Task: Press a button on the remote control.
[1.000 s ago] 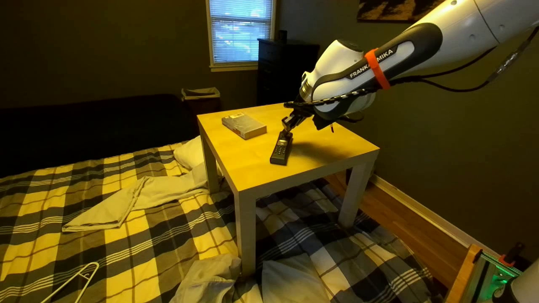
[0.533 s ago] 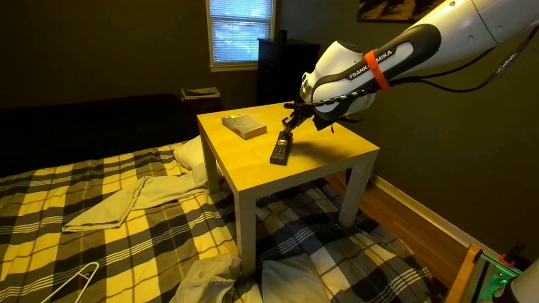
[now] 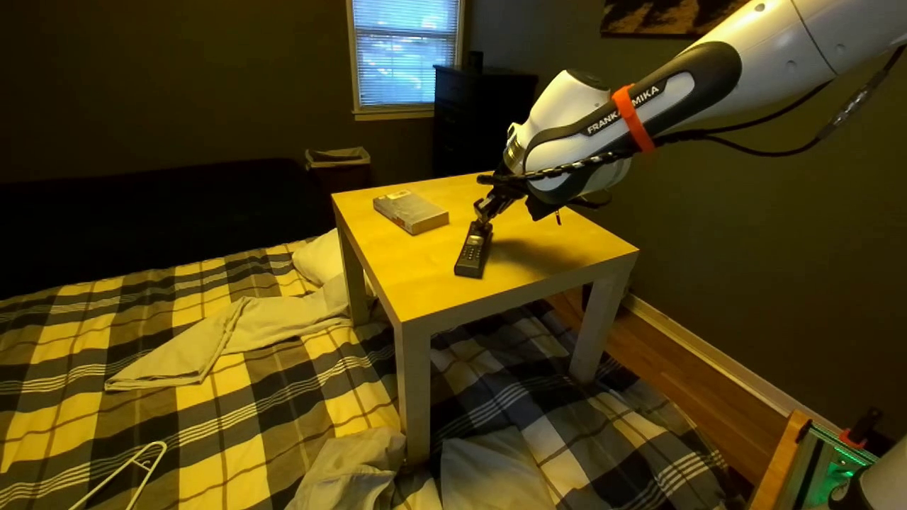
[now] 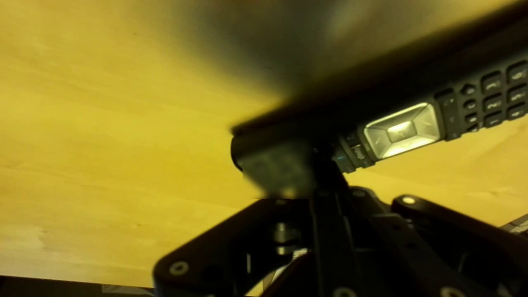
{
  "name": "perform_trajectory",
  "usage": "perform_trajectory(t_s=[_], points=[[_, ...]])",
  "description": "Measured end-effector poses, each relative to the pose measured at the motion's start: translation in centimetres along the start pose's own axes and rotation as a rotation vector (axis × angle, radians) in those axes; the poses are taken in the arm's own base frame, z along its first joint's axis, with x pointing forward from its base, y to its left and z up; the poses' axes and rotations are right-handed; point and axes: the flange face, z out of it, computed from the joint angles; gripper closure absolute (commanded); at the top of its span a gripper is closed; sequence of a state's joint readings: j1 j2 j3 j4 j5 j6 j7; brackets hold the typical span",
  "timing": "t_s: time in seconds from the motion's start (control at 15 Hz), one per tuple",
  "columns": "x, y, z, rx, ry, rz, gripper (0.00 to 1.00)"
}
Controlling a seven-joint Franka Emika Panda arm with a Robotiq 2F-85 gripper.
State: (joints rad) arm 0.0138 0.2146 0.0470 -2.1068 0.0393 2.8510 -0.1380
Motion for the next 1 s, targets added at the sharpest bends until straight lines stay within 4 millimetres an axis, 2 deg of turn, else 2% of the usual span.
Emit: perform_trajectory(t_s=[1.0], points=[[-0.19, -0.26, 0.65, 0.001, 0.015, -0.003, 1.0]])
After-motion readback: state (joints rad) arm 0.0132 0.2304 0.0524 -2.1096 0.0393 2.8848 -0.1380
